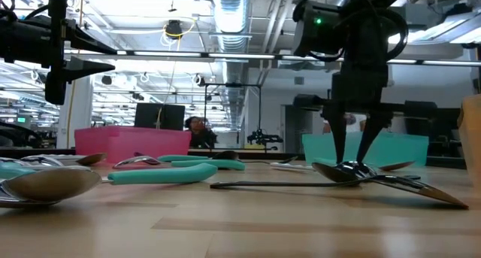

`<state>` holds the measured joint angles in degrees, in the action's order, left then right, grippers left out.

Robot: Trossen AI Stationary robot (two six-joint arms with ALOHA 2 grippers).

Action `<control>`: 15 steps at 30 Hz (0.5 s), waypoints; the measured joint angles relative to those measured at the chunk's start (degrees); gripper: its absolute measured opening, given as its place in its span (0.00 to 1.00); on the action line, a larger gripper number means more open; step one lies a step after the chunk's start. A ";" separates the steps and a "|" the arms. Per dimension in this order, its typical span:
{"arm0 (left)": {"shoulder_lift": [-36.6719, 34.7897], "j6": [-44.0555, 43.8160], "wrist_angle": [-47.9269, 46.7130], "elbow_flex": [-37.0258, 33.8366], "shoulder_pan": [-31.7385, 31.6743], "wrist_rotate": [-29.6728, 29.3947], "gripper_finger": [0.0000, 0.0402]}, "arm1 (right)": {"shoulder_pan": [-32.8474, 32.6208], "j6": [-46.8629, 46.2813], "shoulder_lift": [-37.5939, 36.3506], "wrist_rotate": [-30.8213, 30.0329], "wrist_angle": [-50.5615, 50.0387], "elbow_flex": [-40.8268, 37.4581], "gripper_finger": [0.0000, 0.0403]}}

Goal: Sort silverware by color (type)
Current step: Put the blue spoon into the blue bin

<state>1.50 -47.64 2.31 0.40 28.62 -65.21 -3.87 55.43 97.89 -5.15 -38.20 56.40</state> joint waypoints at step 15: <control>0.00 0.02 0.02 0.00 0.01 0.02 0.31 | 2.98 9.55 -0.02 6.28 1.43 0.04 0.32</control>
<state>1.50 -47.62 2.32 0.40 28.63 -65.19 -0.89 64.98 97.86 1.13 -36.77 56.45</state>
